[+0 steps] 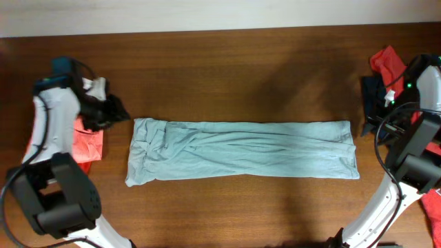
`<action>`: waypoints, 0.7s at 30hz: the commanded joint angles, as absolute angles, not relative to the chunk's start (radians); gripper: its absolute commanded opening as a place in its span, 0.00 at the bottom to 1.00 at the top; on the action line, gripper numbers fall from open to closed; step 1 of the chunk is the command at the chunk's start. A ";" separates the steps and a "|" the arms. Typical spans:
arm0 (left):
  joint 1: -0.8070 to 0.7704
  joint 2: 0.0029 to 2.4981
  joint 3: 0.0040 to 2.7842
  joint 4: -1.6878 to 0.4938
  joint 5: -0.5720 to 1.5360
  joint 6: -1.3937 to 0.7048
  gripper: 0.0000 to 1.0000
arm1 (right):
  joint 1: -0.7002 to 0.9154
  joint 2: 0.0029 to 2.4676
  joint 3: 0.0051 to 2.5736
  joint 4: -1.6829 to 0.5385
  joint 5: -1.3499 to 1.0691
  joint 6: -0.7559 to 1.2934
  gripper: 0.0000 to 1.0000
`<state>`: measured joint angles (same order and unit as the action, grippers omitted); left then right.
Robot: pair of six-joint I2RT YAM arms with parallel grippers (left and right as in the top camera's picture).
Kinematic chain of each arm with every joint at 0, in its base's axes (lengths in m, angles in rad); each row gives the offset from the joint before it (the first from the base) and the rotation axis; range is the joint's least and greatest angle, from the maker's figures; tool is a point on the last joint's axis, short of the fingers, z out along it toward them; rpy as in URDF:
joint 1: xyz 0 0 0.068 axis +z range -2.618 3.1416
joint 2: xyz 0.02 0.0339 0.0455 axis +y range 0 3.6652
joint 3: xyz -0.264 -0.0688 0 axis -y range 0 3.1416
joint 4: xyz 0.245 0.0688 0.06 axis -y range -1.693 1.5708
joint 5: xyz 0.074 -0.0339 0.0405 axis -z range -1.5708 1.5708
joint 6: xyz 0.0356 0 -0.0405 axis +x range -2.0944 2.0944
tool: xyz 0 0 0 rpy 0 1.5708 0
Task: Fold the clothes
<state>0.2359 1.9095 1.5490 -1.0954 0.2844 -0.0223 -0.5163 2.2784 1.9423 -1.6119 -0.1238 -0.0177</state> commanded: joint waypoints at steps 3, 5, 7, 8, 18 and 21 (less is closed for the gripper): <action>0.120 1.913 1.475 -1.081 0.300 0.020 0.55 | -0.557 2.234 1.938 -1.605 -0.287 -0.190 0.60; 0.088 1.913 1.470 -1.081 0.268 0.020 0.55 | -0.558 2.234 1.914 -1.595 -0.307 -0.213 0.60; 0.058 1.913 1.470 -1.081 0.248 0.020 0.55 | -0.554 2.234 1.877 -1.565 -0.307 -0.214 0.60; 0.050 1.913 1.470 -1.081 0.247 0.020 0.55 | -0.551 2.234 1.857 -1.549 -0.307 -0.224 0.60; 0.041 1.913 1.470 -1.091 0.247 0.019 0.55 | -0.551 2.234 1.673 -1.370 -0.307 -0.232 0.59; 0.041 1.913 1.470 -1.092 0.247 0.019 0.55 | -0.550 2.234 1.632 -1.336 -0.335 -0.232 0.59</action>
<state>0.0395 1.9095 1.4769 -1.0889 0.2539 0.0006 -0.5549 2.2692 1.6718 -1.3594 -0.2958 -0.2180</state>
